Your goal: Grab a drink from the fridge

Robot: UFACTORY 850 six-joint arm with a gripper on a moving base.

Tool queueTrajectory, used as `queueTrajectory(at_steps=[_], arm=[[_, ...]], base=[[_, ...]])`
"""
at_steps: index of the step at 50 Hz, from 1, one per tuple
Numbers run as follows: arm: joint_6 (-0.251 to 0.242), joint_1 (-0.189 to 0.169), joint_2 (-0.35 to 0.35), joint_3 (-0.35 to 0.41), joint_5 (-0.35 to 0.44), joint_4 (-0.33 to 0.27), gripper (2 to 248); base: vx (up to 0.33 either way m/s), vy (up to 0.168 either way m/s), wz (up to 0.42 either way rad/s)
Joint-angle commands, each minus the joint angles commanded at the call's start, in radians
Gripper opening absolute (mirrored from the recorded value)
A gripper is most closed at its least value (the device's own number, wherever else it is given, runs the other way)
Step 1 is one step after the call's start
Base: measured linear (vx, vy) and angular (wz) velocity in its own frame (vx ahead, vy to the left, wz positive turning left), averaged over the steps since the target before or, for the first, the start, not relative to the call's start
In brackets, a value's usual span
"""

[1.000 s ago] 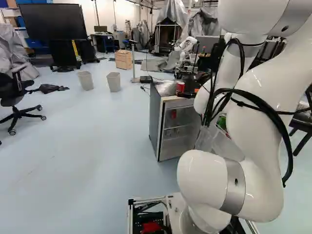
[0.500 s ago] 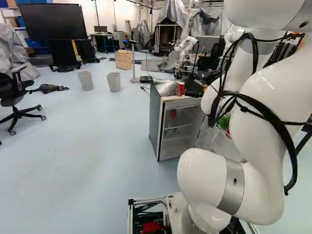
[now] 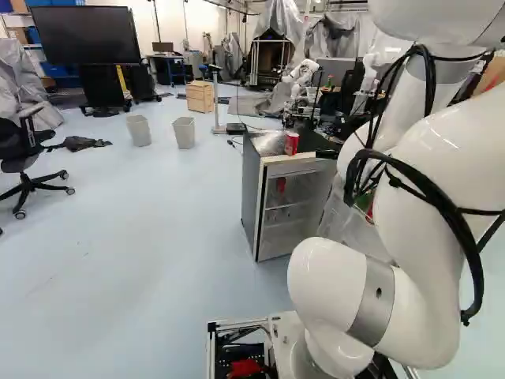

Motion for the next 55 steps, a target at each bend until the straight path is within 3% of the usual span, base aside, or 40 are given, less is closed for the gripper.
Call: queueTrajectory(at_steps=[28, 55], arm=[[0.0, -0.079, 0.012, -0.059, -0.153, 0.066, 247], [0.0, -0.142, -0.063, -0.147, -0.293, 0.141, 247]], base=[[0.0, 0.0, 0.0], [0.0, 0.0, 0.0]])
